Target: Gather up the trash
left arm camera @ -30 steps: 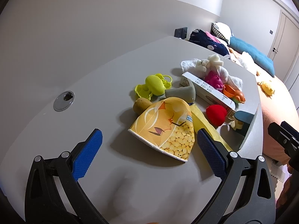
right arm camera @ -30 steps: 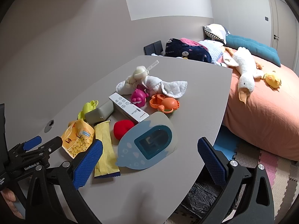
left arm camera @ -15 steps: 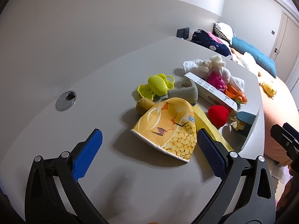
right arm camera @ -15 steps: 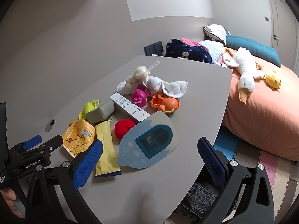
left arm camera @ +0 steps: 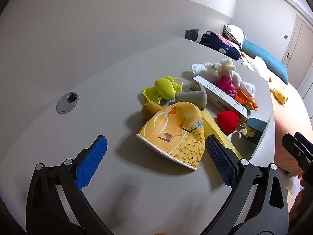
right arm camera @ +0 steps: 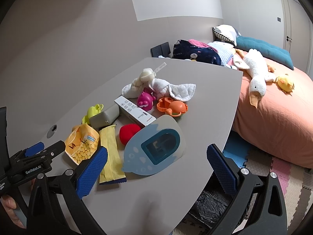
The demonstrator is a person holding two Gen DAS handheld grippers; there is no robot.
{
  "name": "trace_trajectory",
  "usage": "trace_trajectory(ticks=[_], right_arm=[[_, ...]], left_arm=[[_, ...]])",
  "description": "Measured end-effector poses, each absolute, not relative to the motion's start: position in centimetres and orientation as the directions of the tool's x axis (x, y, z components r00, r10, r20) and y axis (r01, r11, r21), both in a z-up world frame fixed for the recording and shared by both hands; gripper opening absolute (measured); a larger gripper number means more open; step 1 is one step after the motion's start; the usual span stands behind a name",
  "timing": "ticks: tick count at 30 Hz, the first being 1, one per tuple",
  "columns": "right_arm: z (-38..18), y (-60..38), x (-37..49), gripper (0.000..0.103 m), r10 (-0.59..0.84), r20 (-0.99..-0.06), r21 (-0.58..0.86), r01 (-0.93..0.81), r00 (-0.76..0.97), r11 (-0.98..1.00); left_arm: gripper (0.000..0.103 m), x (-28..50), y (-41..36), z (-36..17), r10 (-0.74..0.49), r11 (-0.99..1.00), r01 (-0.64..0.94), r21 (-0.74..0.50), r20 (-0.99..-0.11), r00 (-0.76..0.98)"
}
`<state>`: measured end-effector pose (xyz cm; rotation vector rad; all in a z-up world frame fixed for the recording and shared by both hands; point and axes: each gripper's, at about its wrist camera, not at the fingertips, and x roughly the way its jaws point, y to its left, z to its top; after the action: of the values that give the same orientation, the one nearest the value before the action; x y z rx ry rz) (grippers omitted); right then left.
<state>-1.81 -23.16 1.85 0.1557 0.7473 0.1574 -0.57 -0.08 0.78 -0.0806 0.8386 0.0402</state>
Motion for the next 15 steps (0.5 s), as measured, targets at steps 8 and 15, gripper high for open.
trace_trajectory(ticks=[8, 15], right_arm=[[1.85, -23.21, -1.84, 0.101, 0.197, -0.662, 0.197, -0.087, 0.723, 0.977], [1.2, -23.47, -1.94, 0.101, 0.188, -0.671, 0.191, -0.078, 0.717, 0.978]], left_arm=[[0.098, -0.71, -0.33, 0.73, 0.004, 0.997, -0.064, -0.051, -0.744, 0.668], [0.098, -0.63, -0.29, 0.48, 0.002, 0.996, -0.069, -0.059, -0.748, 0.664]])
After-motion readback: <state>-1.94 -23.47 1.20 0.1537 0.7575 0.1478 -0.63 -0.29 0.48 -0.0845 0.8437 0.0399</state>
